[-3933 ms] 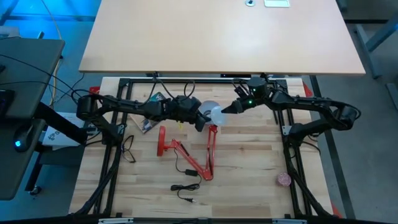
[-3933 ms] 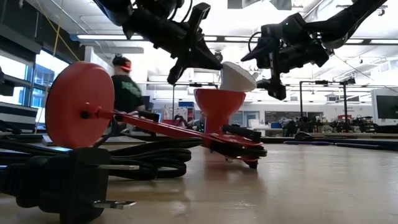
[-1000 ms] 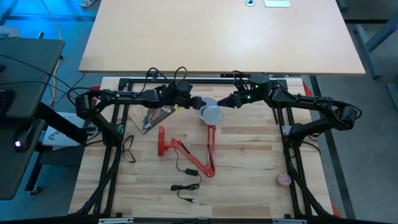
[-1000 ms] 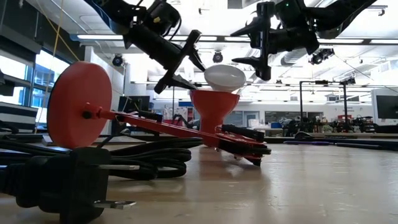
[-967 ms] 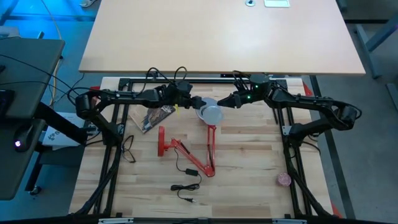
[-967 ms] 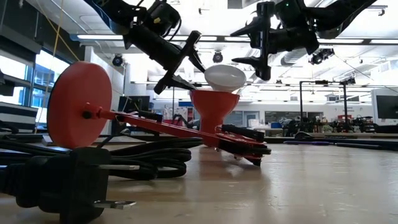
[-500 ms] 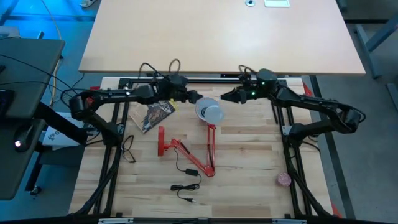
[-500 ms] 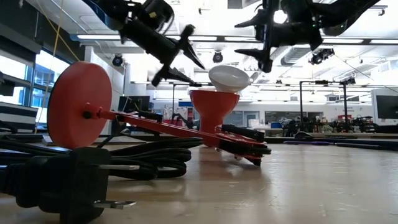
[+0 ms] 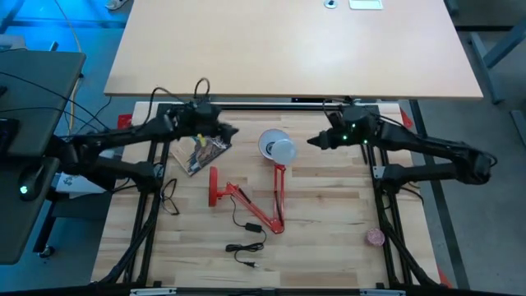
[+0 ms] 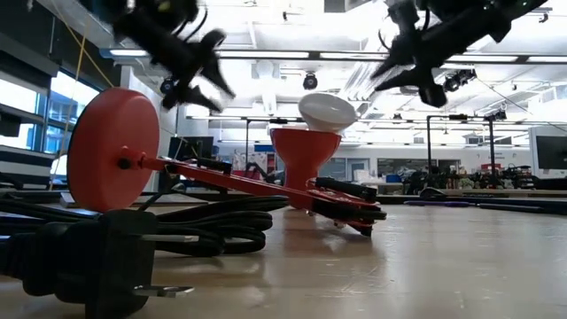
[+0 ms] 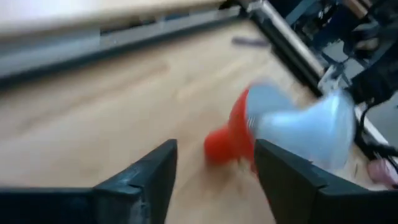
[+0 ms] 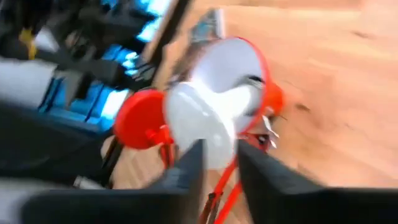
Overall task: Screw lightbulb
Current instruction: Insert the lightbulb into the red lamp
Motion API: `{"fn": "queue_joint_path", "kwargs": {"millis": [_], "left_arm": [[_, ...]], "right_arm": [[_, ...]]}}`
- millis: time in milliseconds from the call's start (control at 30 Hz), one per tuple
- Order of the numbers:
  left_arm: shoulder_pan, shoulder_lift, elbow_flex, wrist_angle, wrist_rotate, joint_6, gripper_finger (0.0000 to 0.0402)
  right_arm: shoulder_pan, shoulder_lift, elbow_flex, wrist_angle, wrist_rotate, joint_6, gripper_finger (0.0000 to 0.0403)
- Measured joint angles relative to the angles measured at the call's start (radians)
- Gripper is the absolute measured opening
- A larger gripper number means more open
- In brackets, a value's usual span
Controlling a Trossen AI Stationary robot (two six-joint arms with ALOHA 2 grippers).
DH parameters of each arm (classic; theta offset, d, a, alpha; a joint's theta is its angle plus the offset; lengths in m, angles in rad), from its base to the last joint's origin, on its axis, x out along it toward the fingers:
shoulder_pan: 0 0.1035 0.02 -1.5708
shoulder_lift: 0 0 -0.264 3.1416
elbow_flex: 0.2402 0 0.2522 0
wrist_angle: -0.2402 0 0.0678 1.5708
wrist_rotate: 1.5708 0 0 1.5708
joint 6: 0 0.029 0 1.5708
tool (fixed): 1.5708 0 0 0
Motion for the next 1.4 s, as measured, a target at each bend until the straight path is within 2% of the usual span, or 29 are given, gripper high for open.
{"fn": "queue_joint_path", "kwargs": {"millis": [67, 167, 233, 367, 600, 800, 933, 1067, 1200, 1300, 1400], "left_arm": [[0.000, -0.027, -0.113, 0.056, 0.022, -0.050, 0.0140], [0.000, -0.036, -0.261, 0.193, 0.058, -0.142, 0.0045], [0.000, -0.029, -0.335, 0.301, 0.089, -0.197, 0.0013], [-0.006, -0.008, -0.406, 0.411, 0.102, -0.232, 0.0005], [-0.044, 0.041, -0.409, 0.432, 0.115, -0.157, 0.0001], [-0.102, 0.083, -0.409, 0.431, 0.163, -0.132, 0.0000], [-0.137, 0.090, -0.409, 0.427, 0.178, -0.131, 0.0000], [-0.156, 0.090, -0.409, 0.438, 0.180, -0.146, 0.0000], [-0.171, 0.090, -0.409, 0.438, 0.161, -0.147, 0.0000], [-0.173, 0.090, -0.409, 0.445, 0.152, -0.147, 0.0000], [-0.173, 0.090, -0.409, 0.458, 0.129, -0.147, 0.0000]], "right_arm": [[0.045, 0.026, 0.000, -0.023, 0.054, 0.071, 0.0017], [0.116, 0.079, -0.001, -0.038, 0.123, 0.178, 0.0008], [0.160, 0.117, -0.001, -0.020, 0.161, 0.243, 0.0002], [0.229, 0.169, -0.001, 0.003, 0.229, 0.368, 0.0001], [0.311, 0.240, -0.001, 0.090, 0.345, 0.568, 0.0000], [0.323, 0.264, -0.001, 0.079, 0.478, 0.616, 0.0000], [0.269, 0.253, -0.001, 0.053, 0.518, 0.591, 0.0000], [0.181, 0.251, -0.001, 0.077, 0.483, 0.524, 0.0000], [0.087, 0.252, -0.001, 0.129, 0.367, 0.444, 0.0000], [0.058, 0.251, -0.001, 0.161, 0.277, 0.408, 0.0000], [0.049, 0.252, -0.001, 0.192, 0.231, 0.380, 0.0000]]}}
